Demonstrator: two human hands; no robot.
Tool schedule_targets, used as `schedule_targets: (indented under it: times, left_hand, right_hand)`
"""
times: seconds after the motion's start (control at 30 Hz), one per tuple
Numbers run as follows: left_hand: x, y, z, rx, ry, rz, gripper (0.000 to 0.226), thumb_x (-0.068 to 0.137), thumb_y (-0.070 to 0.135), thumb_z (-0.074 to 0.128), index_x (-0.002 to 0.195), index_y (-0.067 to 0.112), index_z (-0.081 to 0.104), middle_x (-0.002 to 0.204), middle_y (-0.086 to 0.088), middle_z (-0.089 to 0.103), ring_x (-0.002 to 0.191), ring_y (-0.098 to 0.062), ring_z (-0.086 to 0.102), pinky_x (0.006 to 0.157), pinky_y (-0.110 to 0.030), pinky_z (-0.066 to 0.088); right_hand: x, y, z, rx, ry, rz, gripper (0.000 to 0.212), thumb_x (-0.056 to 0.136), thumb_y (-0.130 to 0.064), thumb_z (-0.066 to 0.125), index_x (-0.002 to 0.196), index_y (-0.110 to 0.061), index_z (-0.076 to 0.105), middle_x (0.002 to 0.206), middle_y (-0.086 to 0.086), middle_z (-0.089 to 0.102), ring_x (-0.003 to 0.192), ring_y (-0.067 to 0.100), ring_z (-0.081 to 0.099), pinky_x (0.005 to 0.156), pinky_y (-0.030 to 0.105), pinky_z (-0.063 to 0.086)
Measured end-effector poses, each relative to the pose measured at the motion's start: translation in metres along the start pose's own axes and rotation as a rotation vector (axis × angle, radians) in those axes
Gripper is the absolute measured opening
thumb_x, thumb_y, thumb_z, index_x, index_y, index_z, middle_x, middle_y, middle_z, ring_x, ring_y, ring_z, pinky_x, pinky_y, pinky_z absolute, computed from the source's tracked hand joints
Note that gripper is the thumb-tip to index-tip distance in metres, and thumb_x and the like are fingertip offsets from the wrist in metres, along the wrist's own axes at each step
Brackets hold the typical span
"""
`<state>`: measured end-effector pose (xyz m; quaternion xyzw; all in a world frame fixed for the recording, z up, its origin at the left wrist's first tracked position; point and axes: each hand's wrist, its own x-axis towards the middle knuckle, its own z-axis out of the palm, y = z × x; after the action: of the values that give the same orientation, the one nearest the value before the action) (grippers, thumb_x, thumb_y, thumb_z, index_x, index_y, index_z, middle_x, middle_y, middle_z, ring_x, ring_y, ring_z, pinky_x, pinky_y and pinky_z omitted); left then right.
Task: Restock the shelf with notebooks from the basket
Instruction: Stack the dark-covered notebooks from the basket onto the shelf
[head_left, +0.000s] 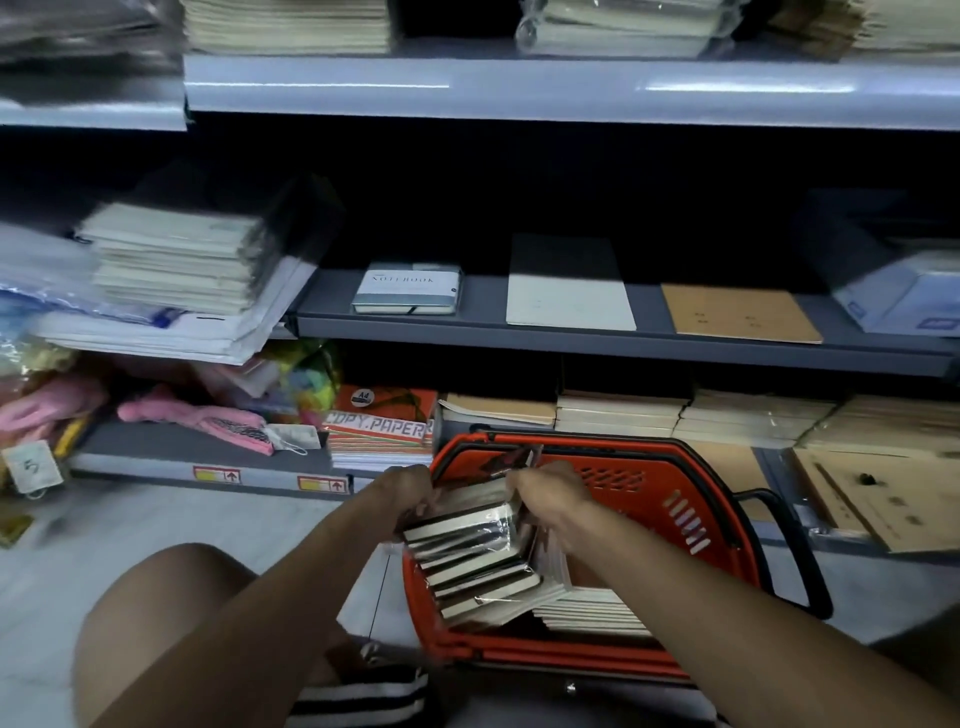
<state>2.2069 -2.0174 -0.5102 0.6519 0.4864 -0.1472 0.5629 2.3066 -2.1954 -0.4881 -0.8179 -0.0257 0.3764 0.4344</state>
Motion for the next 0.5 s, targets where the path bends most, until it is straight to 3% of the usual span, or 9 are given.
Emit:
schedule_targets:
  times: [0.07, 0.13, 0.2, 0.33, 0.43, 0.5]
  left_hand:
    - [-0.015, 0.003, -0.006, -0.127, -0.017, -0.001, 0.007, 0.062, 0.004, 0.055, 0.066, 0.009, 0.053, 0.079, -0.017, 0.052, 0.087, -0.035, 0.057, 0.074, -0.042, 0.048]
    - [-0.036, 0.009, -0.009, -0.251, -0.027, 0.005, 0.003, 0.076, 0.004, 0.053, 0.077, 0.007, 0.052, 0.085, -0.017, 0.055, 0.083, -0.034, 0.060, 0.060, -0.034, 0.055]
    - [-0.051, 0.015, -0.014, -0.308, -0.005, 0.050, 0.010, 0.083, -0.001, 0.049, 0.077, 0.006, 0.051, 0.080, -0.016, 0.055, 0.071, -0.030, 0.058, 0.046, -0.027, 0.050]
    - [-0.081, 0.027, -0.029, -0.403, 0.008, 0.146, 0.016, 0.080, -0.002, 0.056, 0.095, 0.001, 0.060, 0.096, -0.020, 0.065, 0.083, -0.030, 0.062, 0.061, -0.033, 0.049]
    - [-0.102, 0.041, -0.042, -0.408, 0.048, 0.250, 0.025, 0.077, 0.001, 0.061, 0.101, -0.004, 0.066, 0.099, -0.021, 0.066, 0.085, -0.030, 0.061, 0.062, -0.035, 0.048]
    - [-0.111, 0.051, -0.051, -0.421, 0.048, 0.355, 0.041, 0.065, 0.005, 0.063, 0.104, -0.005, 0.072, 0.105, -0.022, 0.071, 0.093, -0.038, 0.066, 0.075, -0.044, 0.056]
  right_hand:
    - [-0.005, 0.004, -0.006, 0.048, -0.005, -0.035, 0.015, 0.077, -0.019, 0.071, 0.065, -0.012, 0.074, 0.074, 0.007, 0.075, 0.075, 0.025, 0.070, 0.086, 0.049, 0.058]
    - [-0.018, 0.006, -0.013, 0.107, -0.005, -0.087, 0.018, 0.082, -0.016, 0.070, 0.064, -0.013, 0.072, 0.065, 0.006, 0.071, 0.067, 0.025, 0.066, 0.078, 0.047, 0.057]
    - [-0.031, 0.006, -0.019, 0.165, 0.000, -0.143, 0.017, 0.088, -0.014, 0.067, 0.072, -0.012, 0.071, 0.063, 0.004, 0.068, 0.066, 0.024, 0.065, 0.074, 0.045, 0.054]
    - [-0.057, -0.001, -0.027, 0.205, 0.041, -0.306, 0.012, 0.092, -0.013, 0.062, 0.090, -0.012, 0.074, 0.078, 0.005, 0.076, 0.075, 0.025, 0.070, 0.073, 0.038, 0.053]
    - [-0.071, -0.017, -0.027, 0.229, 0.096, -0.425, 0.024, 0.087, -0.022, 0.060, 0.105, -0.013, 0.072, 0.092, 0.012, 0.076, 0.092, 0.034, 0.072, 0.089, 0.053, 0.059]
    - [-0.077, -0.032, -0.027, 0.251, 0.113, -0.489, 0.032, 0.089, -0.026, 0.061, 0.119, -0.022, 0.071, 0.099, 0.009, 0.076, 0.096, 0.032, 0.072, 0.092, 0.057, 0.057]
